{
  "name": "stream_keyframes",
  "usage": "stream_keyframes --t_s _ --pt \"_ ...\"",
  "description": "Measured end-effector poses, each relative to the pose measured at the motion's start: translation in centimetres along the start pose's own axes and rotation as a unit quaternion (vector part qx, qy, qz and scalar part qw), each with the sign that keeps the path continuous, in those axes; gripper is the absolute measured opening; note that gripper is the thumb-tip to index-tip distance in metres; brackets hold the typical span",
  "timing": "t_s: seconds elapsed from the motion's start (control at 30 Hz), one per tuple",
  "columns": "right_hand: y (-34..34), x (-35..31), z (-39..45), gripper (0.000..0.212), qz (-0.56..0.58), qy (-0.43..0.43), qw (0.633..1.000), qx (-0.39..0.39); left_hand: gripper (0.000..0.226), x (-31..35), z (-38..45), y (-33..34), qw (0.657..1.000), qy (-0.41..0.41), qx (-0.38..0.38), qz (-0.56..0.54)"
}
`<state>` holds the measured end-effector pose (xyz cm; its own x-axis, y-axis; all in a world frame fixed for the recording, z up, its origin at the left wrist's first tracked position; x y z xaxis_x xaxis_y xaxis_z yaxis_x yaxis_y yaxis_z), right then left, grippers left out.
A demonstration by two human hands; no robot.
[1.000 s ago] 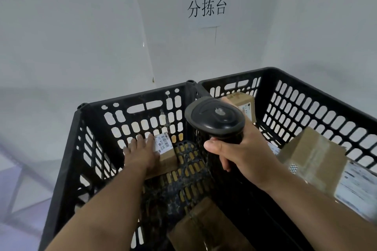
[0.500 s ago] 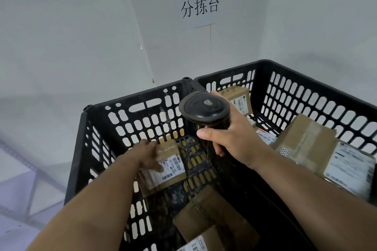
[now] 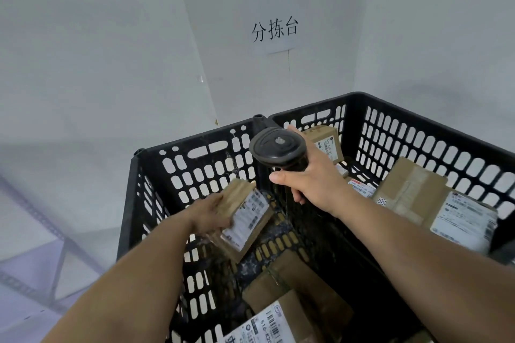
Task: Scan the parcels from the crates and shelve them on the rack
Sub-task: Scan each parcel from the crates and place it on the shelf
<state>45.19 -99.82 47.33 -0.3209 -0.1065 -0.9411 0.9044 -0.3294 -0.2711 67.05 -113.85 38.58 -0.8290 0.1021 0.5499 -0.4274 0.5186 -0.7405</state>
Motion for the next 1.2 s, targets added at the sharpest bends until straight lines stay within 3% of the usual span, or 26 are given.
stream_keyframes --t_s 0.17,0.33,0.57,0.83,1.0,1.2 --pt "-1.6 -3.1 -2.2 0.076 0.02 -0.038 0.999 0.003 0.063 2.6 -5.5 -0.8 0.977 0.022 0.097 -0.191" --pt "-4.7 -6.4 -7.1 0.093 0.037 -0.069 0.997 0.012 0.064 5.3 -11.0 -0.2 0.926 0.066 0.164 -0.334" --pt "-9.4 -8.0 -16.2 0.098 0.028 -0.101 0.99 0.091 0.056 11.4 -20.1 3.1 0.875 0.199 0.187 -0.4" --pt "-15.5 -8.0 -24.5 0.099 0.053 -0.12 0.974 0.187 0.056 18.7 -29.2 10.7 0.842 0.321 0.132 -0.412" --pt "-19.0 -7.2 -29.4 0.097 0.04 -0.122 0.966 0.226 0.101 21.3 -31.1 16.8 0.829 0.337 0.086 -0.438" --pt "-22.1 -5.3 -34.9 0.102 0.02 -0.08 0.967 0.241 0.109 24.9 -31.4 23.8 0.824 0.338 -0.004 -0.454"
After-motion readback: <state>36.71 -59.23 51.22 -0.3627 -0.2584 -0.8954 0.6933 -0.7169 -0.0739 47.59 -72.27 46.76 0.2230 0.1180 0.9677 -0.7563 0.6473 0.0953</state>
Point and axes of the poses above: each hand's wrist, its own z-axis towards the middle knuckle, its own y-axis out of the palm, x = y × z, the point moved 1 cm from there along z, towards the middle knuckle, and after that the axes turned 8 degrees about x, right-handed, at the moved point
